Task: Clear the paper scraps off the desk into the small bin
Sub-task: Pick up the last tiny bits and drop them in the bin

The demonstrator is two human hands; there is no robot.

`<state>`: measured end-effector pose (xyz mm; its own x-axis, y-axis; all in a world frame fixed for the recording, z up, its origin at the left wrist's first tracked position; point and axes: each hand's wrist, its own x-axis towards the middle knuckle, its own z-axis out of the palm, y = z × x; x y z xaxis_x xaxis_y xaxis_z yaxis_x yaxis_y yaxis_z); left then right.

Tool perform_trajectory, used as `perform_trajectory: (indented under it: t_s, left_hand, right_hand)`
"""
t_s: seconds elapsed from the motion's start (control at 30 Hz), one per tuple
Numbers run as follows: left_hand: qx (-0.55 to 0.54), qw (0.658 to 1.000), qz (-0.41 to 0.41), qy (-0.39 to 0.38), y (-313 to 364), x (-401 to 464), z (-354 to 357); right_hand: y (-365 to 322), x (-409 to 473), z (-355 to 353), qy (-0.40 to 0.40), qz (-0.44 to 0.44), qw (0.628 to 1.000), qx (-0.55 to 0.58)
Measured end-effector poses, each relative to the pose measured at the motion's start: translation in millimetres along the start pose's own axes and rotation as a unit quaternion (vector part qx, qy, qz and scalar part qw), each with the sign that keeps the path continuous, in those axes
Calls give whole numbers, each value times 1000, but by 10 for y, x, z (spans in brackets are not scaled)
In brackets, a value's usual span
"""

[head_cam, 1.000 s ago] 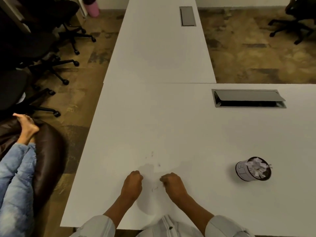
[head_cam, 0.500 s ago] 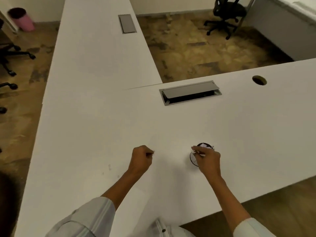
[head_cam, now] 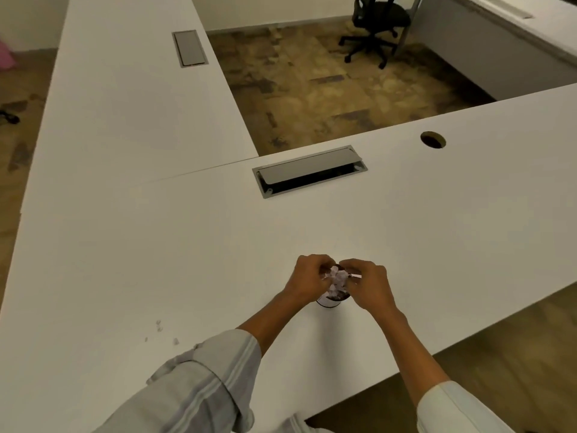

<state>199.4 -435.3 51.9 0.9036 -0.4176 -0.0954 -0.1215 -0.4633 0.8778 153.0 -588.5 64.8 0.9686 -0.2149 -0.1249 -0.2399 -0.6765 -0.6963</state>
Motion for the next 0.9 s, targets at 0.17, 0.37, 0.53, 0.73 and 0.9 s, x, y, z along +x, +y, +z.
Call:
perform_trajectory:
  t_s: [0.17,0.37,0.53,0.73,0.9]
  left_hand:
    - [-48,998,-24,-26,-118,-44,-69]
    - [-25,999,-39,16,-327,-259,-340]
    - [56,992,-84,69,-837,-731,-722]
    - [179,965,-170,82,-1464,-1545,-1265]
    - [249,934,-253,49,-1788,-2108,-1771]
  right_hand:
    - [43,-23,-77,38,-11,999,-9]
    - [-10,-103,64,57,-43,997,7]
    - [-243,-275,468,-3,-90,995,49]
    - [-514,-449,1286,-146,-110,983,24]
    - [-720,-503,1976,-265,-123,956,-39]
